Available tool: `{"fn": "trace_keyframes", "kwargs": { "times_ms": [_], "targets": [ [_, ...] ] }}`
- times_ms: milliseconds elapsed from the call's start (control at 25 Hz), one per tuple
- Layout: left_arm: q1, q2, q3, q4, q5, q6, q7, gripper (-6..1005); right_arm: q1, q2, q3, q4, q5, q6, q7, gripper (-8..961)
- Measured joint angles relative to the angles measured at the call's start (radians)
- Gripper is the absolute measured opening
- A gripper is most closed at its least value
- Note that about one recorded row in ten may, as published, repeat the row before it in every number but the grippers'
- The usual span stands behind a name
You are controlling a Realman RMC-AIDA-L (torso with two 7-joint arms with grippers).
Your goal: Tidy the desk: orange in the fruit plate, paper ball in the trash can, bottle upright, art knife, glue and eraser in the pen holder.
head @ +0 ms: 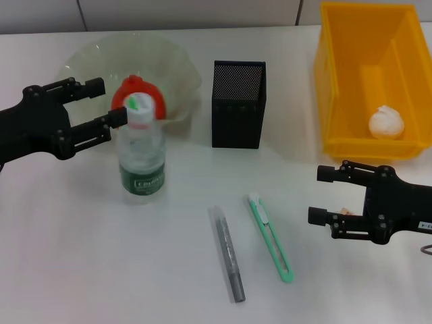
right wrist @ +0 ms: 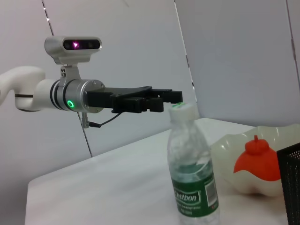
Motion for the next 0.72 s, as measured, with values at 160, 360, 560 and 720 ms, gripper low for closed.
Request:
{"fn": "trace_keyframes", "kwargs": {
  "times_ms": [160,360,560,720],
  "targets": [
    [0.002,-0.001,-0.018,-0.001,-0.007,0.006,-0.003,538,-0.002,0.000,0.001,-0.006,0.002,-0.006,0.011,785],
    [0.012,0.002,-0.151,0.006,-0.055,0.101,0.000,709,-0.010,-0.001,0.009,-0.051,0.006,-0.020,0.048,778],
    [0.020,0.001,-0.295,0.001,-0.057,0.256,0.009,792,-0.011,0.001,0.018,-0.148,0.008,-0.037,0.169,772],
    [0.047,0.001,-0.201,-0.102,-0.006,0.312,0.166,791,-0.012,0.002,-0.009,-0.398,-0.014,-0.028,0.457,767]
  ]
}}
